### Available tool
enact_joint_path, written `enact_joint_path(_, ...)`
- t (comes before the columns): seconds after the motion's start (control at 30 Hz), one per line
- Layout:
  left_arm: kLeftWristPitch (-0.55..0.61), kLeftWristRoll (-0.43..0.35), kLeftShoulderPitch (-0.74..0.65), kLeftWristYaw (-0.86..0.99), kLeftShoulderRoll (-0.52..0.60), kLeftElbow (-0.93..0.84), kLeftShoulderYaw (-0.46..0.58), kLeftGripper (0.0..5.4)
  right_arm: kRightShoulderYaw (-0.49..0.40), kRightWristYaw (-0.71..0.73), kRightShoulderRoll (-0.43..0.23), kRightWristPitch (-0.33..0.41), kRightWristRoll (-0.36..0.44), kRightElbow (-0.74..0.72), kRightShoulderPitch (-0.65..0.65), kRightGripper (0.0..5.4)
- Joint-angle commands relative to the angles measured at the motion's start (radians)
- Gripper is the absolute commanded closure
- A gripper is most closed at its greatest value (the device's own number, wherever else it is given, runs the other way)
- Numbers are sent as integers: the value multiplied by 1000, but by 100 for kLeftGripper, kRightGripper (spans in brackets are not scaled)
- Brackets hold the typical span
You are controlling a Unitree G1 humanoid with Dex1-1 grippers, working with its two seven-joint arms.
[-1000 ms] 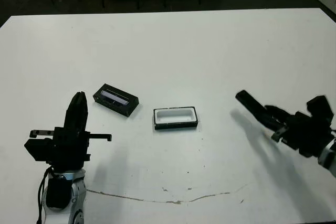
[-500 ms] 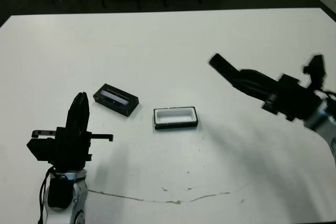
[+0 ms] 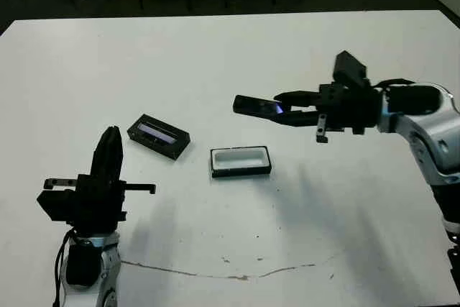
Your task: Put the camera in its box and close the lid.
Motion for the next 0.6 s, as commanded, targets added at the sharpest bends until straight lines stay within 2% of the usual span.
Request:
enact_joint_path(0.03, 14, 0, 38, 2, -2, 9, -1, 540, 25, 28, 11, -26, -29, 36, -22, 489)
enact_joint_path(0.23, 0, 8, 35, 0, 1, 22, 2, 540, 68, 68, 26, -9, -67, 88, -50, 489)
enact_joint_path(0.43, 5, 8, 39, 2, -1, 17, -2, 540, 78, 107, 45, -34, -73, 118, -44, 489)
enact_joint_path(0.6, 6, 8, 42, 4, -5, 17, -4, 540, 84, 136, 59, -22, -71, 149, -47, 489)
